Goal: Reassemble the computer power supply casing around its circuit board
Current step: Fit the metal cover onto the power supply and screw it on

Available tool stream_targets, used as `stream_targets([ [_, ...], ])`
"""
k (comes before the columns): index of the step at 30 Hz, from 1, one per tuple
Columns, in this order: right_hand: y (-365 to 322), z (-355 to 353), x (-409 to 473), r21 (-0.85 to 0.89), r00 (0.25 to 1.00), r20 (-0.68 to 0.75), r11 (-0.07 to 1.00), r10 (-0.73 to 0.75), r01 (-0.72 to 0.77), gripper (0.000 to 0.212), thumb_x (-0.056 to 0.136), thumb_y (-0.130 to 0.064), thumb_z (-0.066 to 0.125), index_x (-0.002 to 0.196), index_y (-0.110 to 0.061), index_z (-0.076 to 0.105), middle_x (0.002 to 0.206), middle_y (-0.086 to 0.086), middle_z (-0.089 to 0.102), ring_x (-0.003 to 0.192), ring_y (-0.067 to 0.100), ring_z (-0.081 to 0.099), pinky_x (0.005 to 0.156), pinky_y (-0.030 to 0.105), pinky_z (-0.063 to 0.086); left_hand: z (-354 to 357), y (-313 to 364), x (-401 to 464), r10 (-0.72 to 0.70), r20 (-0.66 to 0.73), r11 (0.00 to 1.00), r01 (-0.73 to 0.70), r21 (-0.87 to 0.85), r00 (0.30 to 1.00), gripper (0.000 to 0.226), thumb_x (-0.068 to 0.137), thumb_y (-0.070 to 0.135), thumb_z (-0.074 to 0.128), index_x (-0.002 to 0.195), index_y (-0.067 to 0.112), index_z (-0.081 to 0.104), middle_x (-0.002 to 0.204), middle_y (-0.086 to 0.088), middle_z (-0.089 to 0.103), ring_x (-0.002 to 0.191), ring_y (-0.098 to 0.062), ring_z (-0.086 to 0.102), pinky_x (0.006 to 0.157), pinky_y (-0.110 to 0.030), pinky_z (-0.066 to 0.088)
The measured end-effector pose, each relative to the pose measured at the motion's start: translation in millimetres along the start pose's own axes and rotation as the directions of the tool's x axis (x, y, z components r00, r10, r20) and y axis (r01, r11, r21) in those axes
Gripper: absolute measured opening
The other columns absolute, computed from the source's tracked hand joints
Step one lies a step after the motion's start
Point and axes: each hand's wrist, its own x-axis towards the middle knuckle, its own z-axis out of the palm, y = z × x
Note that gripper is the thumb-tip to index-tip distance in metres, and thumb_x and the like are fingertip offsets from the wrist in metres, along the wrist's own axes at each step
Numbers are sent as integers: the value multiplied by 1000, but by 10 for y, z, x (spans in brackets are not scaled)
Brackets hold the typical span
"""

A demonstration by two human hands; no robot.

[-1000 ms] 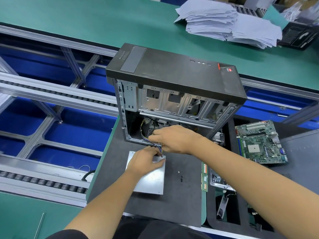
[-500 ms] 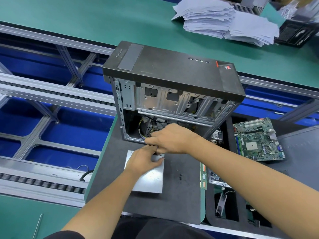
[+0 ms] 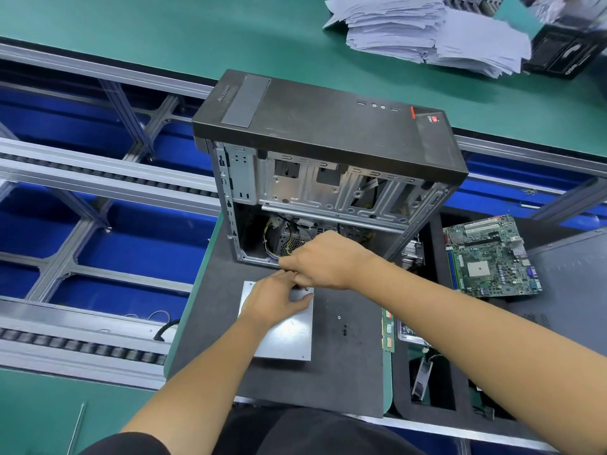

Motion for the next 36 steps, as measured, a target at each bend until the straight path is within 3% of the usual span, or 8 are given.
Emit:
stream_targets([
  [3,26,-25,-6,76,998,36,995,60,-62,16,96,-36,45,105,-23,43,87,-5,51,68,24,53,47,30,24,3,5,8,13,5,1000,-13,23,1000,29,79,66,59,92,40,59,88,23,60,85,-1,58,64,-18,40],
  [7,69,-98,-33,210,996,72,977,-46,30,21,90,-23,50,110,-22,44,101,-2,42,79,21,47,48,31,21,-23,16,11,14,14,1000,-14,22,1000,29,78,65,59,91,39,60,89,24,59,89,-1,56,63,-7,32],
  [12,73,-96,-10,118,997,56,992,-62,55,18,99,-28,46,117,-23,46,99,-1,51,77,26,54,53,36,36,-35,21,8,-4,32,1000,5,-11,999,28,79,65,60,93,41,61,92,24,61,86,1,59,71,-18,46],
  [17,76,-33,-27,87,998,49,995,47,-51,20,96,-31,45,114,-22,45,90,-5,43,71,26,54,49,31,26,-50,40,0,17,18,1000,-17,-2,1000,28,79,63,61,92,38,63,80,33,53,85,5,50,65,-13,37],
  [20,94,-54,-69,204,998,52,979,-32,21,32,84,-21,56,114,-21,43,99,-4,37,67,19,38,46,31,20,-60,51,-1,-4,11,1000,4,-5,1000,27,78,64,62,89,39,60,82,28,55,85,2,54,63,-7,33],
  [23,78,-77,-59,189,992,79,979,-95,79,27,87,-14,54,110,-22,43,95,-5,33,66,20,40,48,34,25,-76,59,-18,-6,27,1000,6,4,1000,23,79,64,60,82,44,49,76,31,49,79,1,48,57,-6,30],
  [29,70,-44,-50,101,1000,15,995,18,-19,24,96,-26,46,120,-20,45,91,0,46,65,27,46,47,33,19,-51,31,6,-4,36,1000,4,-15,999,29,79,64,60,94,39,62,94,22,62,87,1,60,75,-20,50],
  [36,-23,-31,-39,87,992,119,995,39,-50,11,97,-28,45,106,-22,43,84,1,60,69,29,58,50,33,33,-54,44,-5,4,23,1000,-5,20,1000,29,78,65,58,90,38,57,93,20,63,87,-1,58,65,-20,40],
])
